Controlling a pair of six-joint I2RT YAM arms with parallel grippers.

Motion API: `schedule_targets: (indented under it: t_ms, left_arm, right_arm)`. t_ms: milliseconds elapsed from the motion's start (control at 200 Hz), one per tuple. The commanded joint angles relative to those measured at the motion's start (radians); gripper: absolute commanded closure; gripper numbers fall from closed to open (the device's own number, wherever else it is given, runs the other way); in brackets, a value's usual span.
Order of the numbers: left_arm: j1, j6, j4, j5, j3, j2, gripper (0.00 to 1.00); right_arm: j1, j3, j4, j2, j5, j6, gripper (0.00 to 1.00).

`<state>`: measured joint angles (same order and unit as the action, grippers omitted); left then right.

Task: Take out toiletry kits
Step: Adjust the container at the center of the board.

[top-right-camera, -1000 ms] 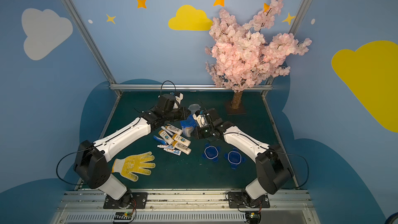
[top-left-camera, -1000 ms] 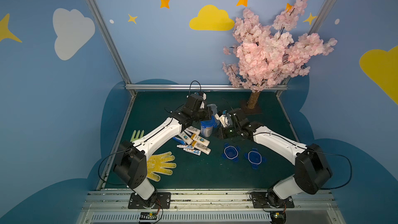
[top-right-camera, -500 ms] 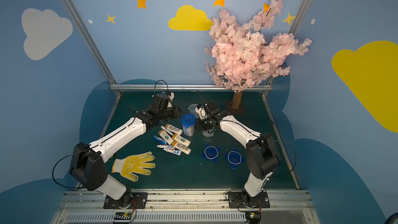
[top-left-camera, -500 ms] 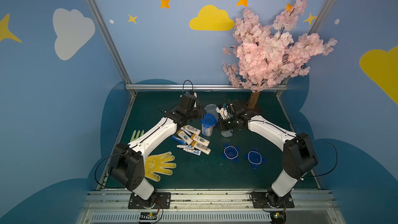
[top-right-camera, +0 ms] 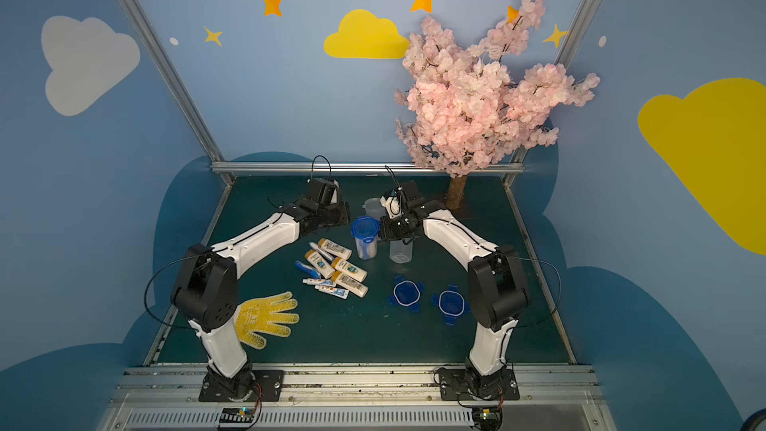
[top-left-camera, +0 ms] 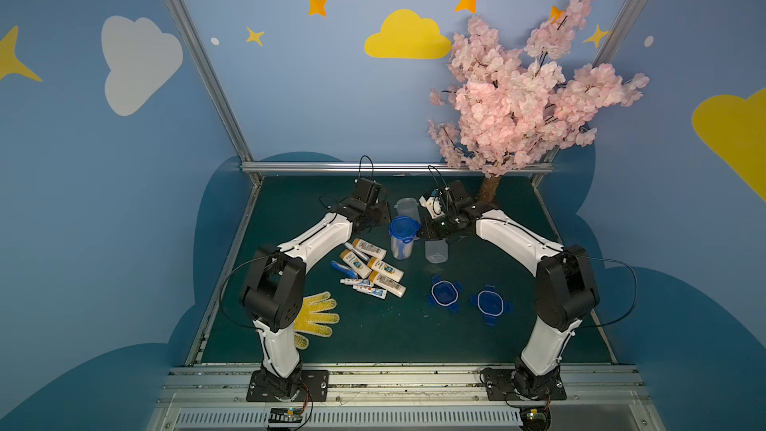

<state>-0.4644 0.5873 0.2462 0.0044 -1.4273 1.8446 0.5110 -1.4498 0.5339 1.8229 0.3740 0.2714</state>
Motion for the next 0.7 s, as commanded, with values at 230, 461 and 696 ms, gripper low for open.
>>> schedule_targets:
  t_ms: [230, 461, 696]
  left_arm:
    - [-0.012, 0.033, 0.005, 0.057, 0.084, -0.069, 0.98]
    - [-0.038, 0.043, 0.016, 0.051, 0.147, -0.152, 0.98]
    - [-0.081, 0.046, 0.025, 0.049, 0.18, -0.215, 0.98]
  right_arm:
    - [-0.023, -0.105, 0.036, 0.076, -0.012, -0.037, 1.0]
    - [-0.028, -0.151, 0.055, 0.131, -0.015, -0.039, 1.0]
    - [-0.033, -0.178, 0.042, 0.152, -0.023, -0.032, 1.0]
